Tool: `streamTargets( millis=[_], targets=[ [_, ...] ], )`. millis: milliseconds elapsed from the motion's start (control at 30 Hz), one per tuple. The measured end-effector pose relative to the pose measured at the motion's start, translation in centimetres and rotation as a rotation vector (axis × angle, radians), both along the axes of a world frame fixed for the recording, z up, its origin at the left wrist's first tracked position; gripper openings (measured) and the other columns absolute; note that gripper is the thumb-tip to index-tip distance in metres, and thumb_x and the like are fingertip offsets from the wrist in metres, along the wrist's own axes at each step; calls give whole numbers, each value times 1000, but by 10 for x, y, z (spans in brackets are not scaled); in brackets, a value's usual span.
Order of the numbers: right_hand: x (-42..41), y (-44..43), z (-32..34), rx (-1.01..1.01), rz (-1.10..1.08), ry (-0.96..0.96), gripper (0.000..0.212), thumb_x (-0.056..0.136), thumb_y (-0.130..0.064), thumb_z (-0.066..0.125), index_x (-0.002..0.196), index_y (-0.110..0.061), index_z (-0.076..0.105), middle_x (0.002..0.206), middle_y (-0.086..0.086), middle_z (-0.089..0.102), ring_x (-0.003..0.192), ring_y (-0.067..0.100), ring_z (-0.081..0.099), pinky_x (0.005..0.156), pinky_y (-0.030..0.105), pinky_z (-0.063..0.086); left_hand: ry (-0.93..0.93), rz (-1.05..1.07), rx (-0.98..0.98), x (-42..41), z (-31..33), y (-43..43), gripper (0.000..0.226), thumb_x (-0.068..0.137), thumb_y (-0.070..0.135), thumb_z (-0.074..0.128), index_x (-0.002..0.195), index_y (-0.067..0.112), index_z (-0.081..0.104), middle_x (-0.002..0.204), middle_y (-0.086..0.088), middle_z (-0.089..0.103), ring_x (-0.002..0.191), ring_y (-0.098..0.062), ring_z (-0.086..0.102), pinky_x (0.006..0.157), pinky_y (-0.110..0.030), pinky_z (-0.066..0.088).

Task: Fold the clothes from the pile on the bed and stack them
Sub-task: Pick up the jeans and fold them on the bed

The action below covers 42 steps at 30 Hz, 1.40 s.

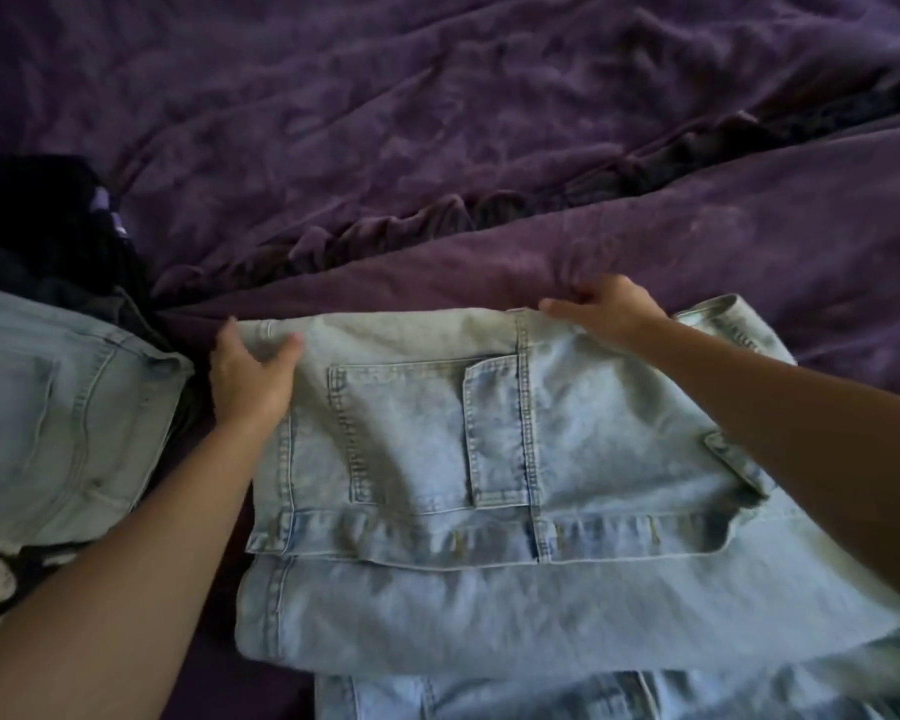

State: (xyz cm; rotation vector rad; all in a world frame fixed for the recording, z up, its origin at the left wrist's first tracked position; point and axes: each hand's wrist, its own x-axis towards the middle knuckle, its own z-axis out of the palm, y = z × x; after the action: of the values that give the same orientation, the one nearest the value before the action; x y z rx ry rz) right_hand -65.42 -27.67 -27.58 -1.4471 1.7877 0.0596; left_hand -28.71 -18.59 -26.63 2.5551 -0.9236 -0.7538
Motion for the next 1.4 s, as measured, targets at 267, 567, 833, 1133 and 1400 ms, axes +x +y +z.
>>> streamTargets(
  millis=[267,567,833,1133,1400],
  targets=[
    [12,-17,5,-341,2,54,44,77,-59,63,69,-15,59,59,-3,55,66,24,56,57,29,35,55,-24,-310,31,3,-44,28,73,31,78,87,19,58,81,5,59,72,-10,55,63,-20,42],
    [18,-39,1,-381,101,202,38,89,-49,53,119,-27,60,124,9,58,117,34,50,94,45,40,-354,-243,-174,-4,10,-58,47,80,21,68,123,15,49,131,-17,44,122,-36,41,97,-47,37],
    [-123,13,9,-93,-234,338,40,77,-46,72,107,-20,71,108,14,70,104,34,62,82,40,51,-132,-981,-178,-175,0,47,37,74,15,71,110,13,65,122,-15,55,111,-35,53,89,-45,44],
    [-152,34,23,-636,31,303,29,83,-36,64,107,-19,66,106,10,62,100,34,56,78,45,49,-237,-1162,53,-208,-27,81,43,82,29,69,123,19,59,137,-15,47,126,-36,44,98,-47,41],
    [-205,130,10,-433,690,299,30,81,-21,74,110,-29,72,134,2,59,133,25,46,104,50,34,-160,-1167,193,-237,-11,134,48,90,22,52,138,22,49,156,-12,23,142,-30,24,109,-43,32]
  ],
)
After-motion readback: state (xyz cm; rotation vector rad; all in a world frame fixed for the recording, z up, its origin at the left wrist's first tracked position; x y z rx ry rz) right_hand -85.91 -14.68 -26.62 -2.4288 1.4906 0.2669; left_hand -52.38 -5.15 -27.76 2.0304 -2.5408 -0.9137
